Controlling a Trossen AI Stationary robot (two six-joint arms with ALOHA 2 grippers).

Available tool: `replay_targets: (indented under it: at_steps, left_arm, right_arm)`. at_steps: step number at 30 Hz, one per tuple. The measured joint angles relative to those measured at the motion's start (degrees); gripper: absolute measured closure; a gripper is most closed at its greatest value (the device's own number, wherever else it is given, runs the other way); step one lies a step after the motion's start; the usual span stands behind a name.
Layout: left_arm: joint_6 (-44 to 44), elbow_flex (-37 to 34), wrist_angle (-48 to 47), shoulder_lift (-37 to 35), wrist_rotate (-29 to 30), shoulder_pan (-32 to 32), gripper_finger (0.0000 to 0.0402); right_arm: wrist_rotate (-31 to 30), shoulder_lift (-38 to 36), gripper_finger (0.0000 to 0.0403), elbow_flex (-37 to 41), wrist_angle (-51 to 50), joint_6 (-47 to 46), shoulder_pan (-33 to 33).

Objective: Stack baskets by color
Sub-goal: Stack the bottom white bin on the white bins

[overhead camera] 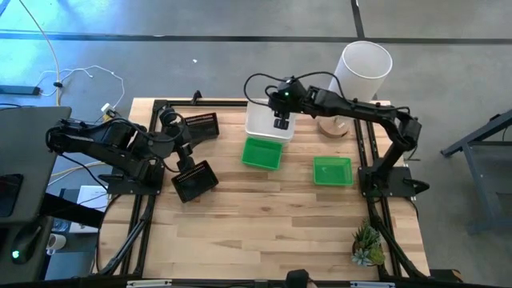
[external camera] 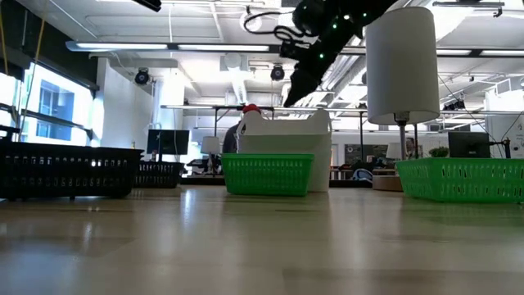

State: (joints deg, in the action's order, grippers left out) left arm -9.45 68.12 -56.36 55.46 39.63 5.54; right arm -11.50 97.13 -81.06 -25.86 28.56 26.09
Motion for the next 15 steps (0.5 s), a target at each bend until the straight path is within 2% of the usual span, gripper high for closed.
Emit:
replay_targets:
  at_steps: [15]
  left_arm:
    - [0.00,0.00,0.00,0.00,-0.01,0.00,0.0268]
  right_arm:
    - [-7.37,5.61,0.0247,0.00,-0.27,0.04,0.20]
